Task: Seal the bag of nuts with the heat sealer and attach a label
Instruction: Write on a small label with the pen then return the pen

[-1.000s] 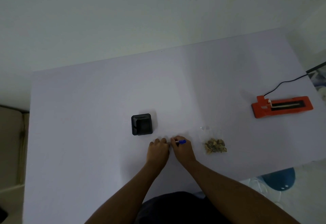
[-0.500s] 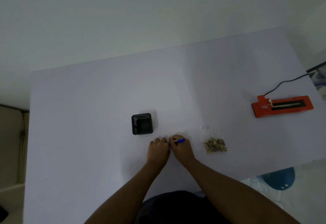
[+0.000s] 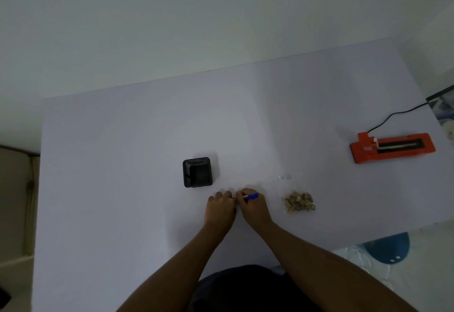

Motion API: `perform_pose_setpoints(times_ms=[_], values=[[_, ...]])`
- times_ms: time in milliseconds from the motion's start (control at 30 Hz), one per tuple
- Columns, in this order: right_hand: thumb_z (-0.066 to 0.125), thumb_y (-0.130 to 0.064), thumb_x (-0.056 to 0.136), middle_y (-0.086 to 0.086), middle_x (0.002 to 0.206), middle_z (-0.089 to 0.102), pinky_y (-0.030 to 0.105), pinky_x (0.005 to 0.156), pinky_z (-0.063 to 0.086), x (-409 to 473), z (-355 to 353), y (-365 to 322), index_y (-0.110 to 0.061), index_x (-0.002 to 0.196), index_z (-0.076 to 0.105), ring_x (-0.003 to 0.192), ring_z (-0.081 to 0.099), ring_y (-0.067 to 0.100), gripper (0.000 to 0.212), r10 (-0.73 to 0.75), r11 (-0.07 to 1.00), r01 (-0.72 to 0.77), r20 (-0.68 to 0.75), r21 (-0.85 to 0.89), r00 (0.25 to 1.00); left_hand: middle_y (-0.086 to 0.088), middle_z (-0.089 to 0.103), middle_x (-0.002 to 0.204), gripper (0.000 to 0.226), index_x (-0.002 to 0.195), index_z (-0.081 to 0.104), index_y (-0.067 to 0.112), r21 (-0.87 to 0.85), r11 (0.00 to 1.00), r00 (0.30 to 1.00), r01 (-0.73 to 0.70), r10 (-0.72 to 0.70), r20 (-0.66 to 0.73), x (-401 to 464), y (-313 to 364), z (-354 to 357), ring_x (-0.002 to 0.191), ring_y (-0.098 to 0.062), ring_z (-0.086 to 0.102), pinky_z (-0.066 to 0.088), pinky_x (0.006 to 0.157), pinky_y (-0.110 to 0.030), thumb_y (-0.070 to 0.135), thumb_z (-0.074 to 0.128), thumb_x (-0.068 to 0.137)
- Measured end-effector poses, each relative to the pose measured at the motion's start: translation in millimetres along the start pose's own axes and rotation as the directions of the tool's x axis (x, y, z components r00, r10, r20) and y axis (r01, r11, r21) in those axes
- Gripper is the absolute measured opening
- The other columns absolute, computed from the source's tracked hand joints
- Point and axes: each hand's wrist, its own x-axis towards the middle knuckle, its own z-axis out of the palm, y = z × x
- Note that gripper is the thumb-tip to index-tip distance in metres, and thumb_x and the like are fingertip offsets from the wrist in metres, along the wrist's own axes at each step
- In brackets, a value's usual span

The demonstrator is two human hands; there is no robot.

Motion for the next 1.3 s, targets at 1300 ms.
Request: perform_pose_setpoints(times_ms=[1300], values=[[0.057, -0.013, 0.1, 0.008, 0.07, 0.063, 0.025, 0.061, 0.046, -9.4, -5.3, 3.6, -0.003, 0.076, 0.065, 0.063, 0.058, 0.018, 0.027, 0.041, 0.999, -0.041, -0.017, -0.002, 0.999, -0.005, 0.062, 0.102, 0.021, 0.099, 0.066, 0.013, -0.013, 1.0, 1.0, 0.021, -0.021, -0.006, 2.9, 0.3, 0.2, 0.093, -0.021, 0.057, 0.048, 0.083, -0.034, 0.014, 0.046, 0.098]])
